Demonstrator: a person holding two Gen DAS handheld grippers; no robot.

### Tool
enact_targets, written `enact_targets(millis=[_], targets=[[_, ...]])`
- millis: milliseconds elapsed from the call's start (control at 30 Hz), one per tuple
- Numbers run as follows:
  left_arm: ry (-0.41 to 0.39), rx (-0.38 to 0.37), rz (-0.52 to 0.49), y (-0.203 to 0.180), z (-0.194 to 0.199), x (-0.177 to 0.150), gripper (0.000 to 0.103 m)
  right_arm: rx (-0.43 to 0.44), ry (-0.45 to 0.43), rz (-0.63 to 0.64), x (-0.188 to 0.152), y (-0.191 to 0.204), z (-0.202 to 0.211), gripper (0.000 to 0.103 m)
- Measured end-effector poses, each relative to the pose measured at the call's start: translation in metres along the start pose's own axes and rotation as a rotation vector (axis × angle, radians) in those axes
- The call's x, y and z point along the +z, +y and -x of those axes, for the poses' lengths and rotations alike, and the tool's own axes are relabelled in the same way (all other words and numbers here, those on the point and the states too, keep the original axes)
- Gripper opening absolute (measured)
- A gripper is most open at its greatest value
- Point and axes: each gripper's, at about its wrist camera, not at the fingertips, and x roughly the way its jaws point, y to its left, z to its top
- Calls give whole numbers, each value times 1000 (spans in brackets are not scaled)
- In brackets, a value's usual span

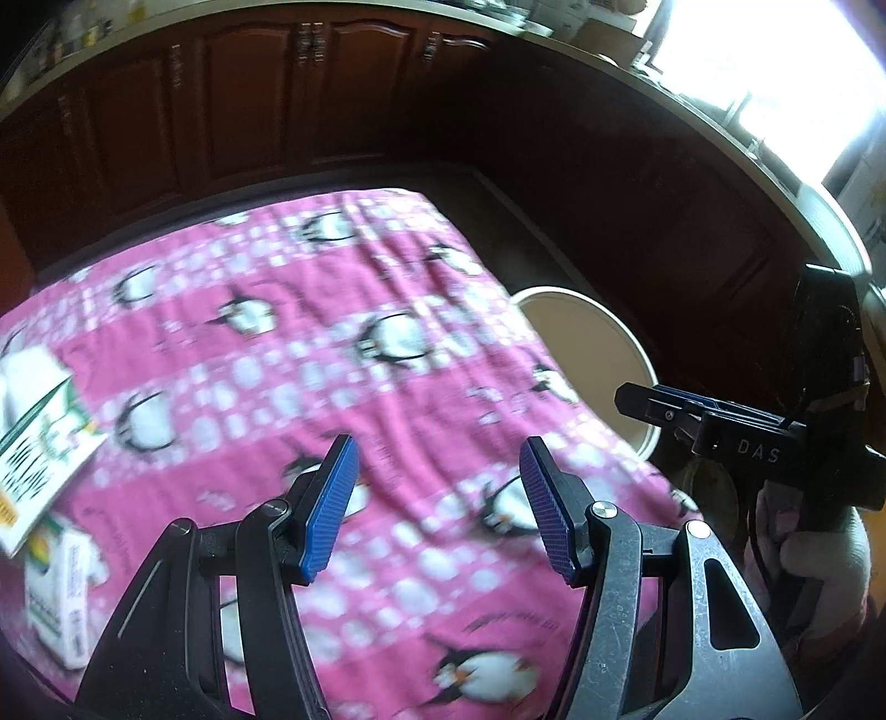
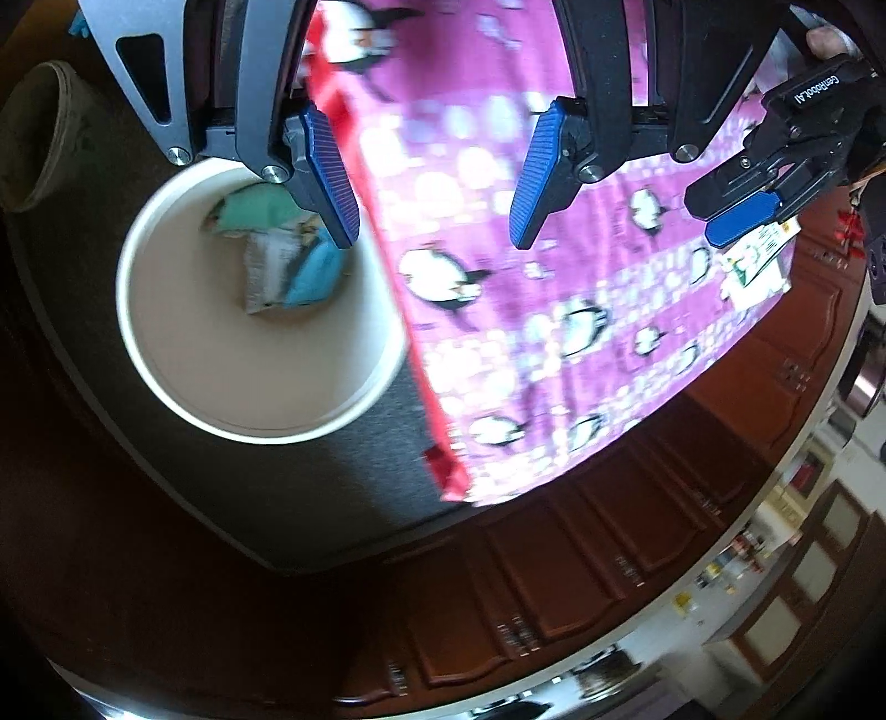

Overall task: Collect trash
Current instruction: 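Move both grippers back over the trash on the blanket, then grasp the tissue pack with the left gripper while the right gripper grasps the milk carton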

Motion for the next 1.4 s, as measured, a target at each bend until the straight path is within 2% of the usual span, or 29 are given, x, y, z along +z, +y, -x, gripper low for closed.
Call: enact_targets(millis=[300, 500, 633, 767, 867, 967, 1033, 1100, 1233, 1300, 1400], targets=[[-32, 77, 116, 82, 56, -33, 59, 100, 69, 135, -6, 83, -28, 55], [-58, 176, 199, 161, 100, -64, 59, 135, 114, 235, -15, 135, -45, 55], [-52, 235, 279, 214, 113, -84, 59, 151, 138, 274, -19, 158, -54, 55], [-65, 196, 328, 261, 110, -94, 60, 198, 172, 278, -18, 182, -64, 55], [-61, 190, 357, 285, 101, -95, 68, 236, 191, 274, -17, 201, -70, 56], [-46, 135, 397, 301, 87, -88, 69, 263, 205, 277, -16, 222, -76, 59], [-24, 108, 377, 305, 75, -81, 69, 276, 218, 288, -16, 236, -82, 60], [-11, 123, 357, 307, 67, -76, 69, 286, 229, 301, -16, 249, -87, 61], [-2, 95, 337, 307, 57, -70, 66, 316, 247, 295, -15, 270, -99, 61], [2, 95, 318, 303, 56, -71, 46, 338, 256, 263, -12, 275, -107, 63], [5, 108, 294, 295, 57, -75, 41, 371, 281, 177, -8, 280, -124, 67]])
